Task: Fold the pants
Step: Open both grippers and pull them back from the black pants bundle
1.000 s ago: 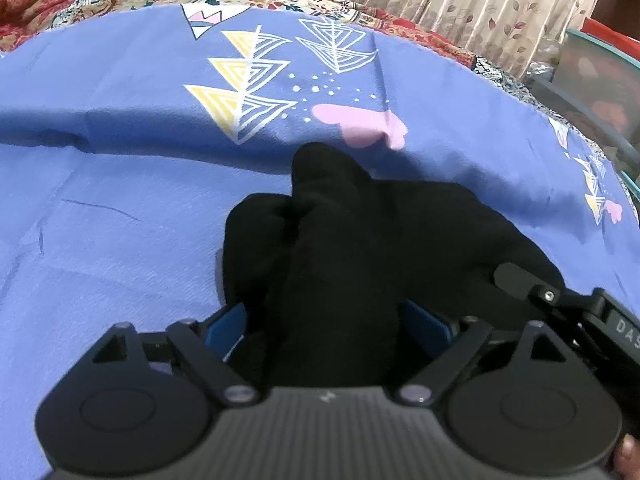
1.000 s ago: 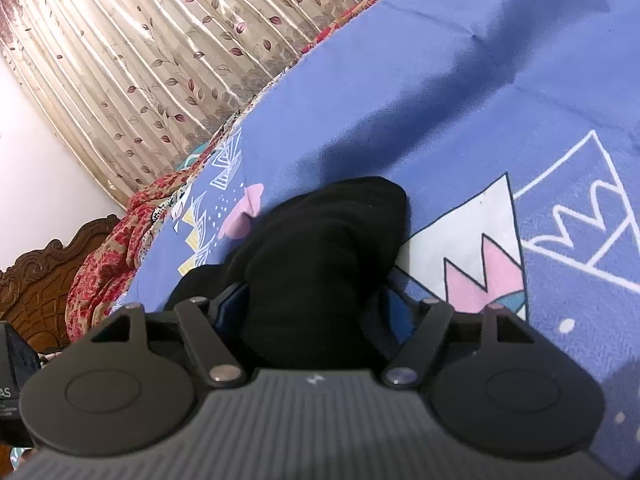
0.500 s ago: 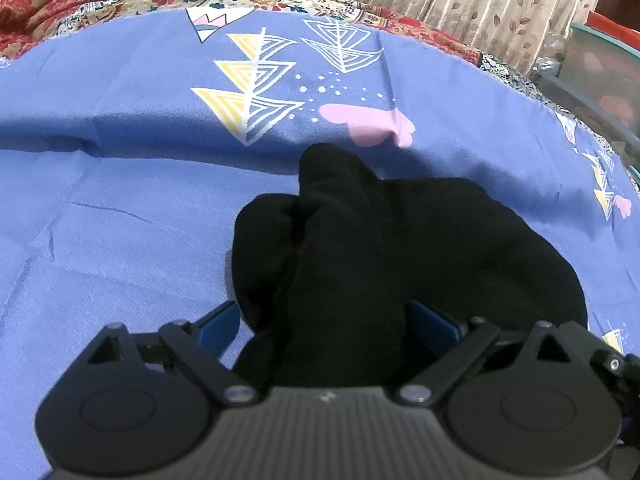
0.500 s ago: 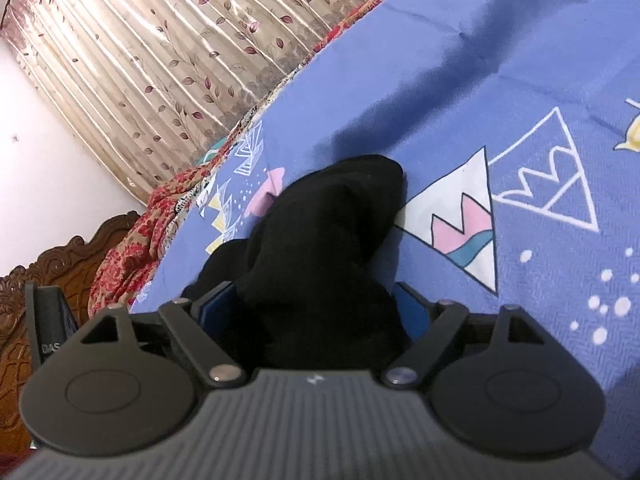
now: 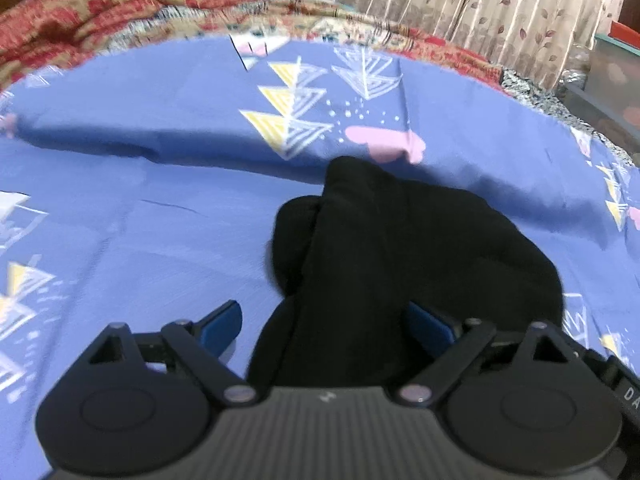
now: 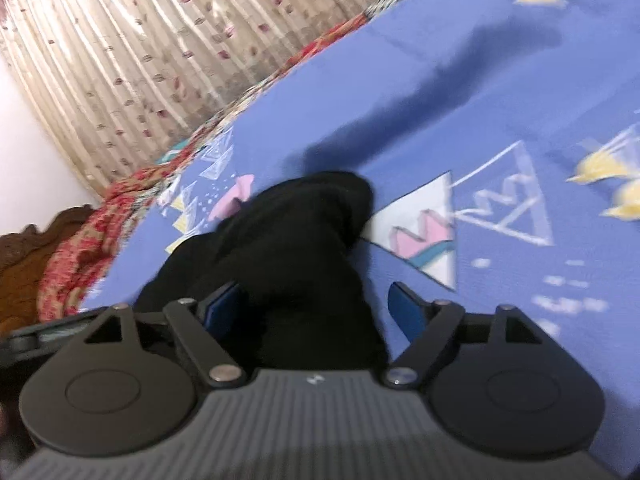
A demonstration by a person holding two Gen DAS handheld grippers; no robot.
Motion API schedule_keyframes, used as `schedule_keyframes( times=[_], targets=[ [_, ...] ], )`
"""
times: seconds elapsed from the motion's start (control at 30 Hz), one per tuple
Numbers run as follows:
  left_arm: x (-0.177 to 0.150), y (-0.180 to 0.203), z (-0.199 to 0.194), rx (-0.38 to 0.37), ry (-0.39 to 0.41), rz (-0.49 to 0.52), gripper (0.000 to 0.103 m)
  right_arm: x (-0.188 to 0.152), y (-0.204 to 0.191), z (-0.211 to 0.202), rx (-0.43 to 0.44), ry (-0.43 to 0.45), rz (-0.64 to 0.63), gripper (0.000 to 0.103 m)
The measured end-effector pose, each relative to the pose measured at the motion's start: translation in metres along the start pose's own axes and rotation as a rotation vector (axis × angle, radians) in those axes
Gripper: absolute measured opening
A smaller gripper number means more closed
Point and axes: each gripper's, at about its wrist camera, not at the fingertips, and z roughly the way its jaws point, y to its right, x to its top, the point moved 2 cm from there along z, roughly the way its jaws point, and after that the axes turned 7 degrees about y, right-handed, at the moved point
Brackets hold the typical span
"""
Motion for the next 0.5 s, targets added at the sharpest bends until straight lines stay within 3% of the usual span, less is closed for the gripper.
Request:
schedule_keyframes(
  times=[0.1,0.5],
  targets=[
    [-0.011,0.005,-0.032,0.041,0.011,0.054,0.092,-0.005,-0.006,-0.036,-0.017,0.029,-0.015,0.083],
    [-0.055,0.015,-0.133,0.065,-0.020,0.098,0.093,-0.022,-0.062,-0.133,-0.028,0.016,-0.140,0.083]
  ],
)
